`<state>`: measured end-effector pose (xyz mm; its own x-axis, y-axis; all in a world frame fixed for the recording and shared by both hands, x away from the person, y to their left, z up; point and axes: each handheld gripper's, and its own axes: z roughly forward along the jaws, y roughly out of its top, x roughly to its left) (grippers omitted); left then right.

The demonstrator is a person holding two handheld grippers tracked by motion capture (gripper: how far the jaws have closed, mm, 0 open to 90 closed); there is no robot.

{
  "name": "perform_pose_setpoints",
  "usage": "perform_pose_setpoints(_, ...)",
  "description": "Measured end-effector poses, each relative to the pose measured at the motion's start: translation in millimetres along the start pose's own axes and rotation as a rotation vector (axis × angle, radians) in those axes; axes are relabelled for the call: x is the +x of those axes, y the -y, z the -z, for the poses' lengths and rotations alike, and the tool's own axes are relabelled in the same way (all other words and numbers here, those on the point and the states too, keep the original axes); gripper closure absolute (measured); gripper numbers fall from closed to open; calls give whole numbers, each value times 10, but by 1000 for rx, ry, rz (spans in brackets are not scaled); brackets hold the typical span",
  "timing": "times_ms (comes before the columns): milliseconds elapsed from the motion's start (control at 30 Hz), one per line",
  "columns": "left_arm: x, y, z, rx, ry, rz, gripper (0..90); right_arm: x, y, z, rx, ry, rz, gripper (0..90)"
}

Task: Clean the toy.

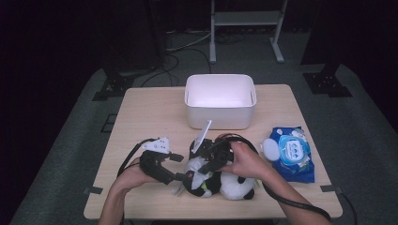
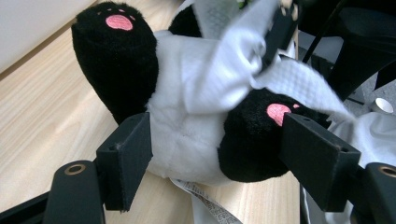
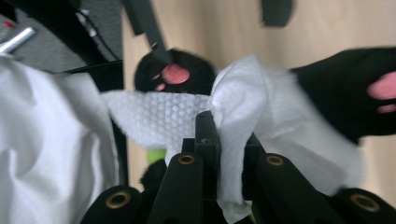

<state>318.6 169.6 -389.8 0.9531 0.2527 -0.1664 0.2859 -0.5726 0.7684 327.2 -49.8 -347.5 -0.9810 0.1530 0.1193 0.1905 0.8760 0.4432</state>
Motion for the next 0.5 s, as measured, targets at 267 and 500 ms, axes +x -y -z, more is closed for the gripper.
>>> perform_pose_setpoints(267,-27,-6,-30,18,14,-12,248,-242,-178,127,-43,105,-36,840)
perform_pose_setpoints(500,-19,-12,-24,20,2,-16,248,-469,-250,119,-61,137,-78,839)
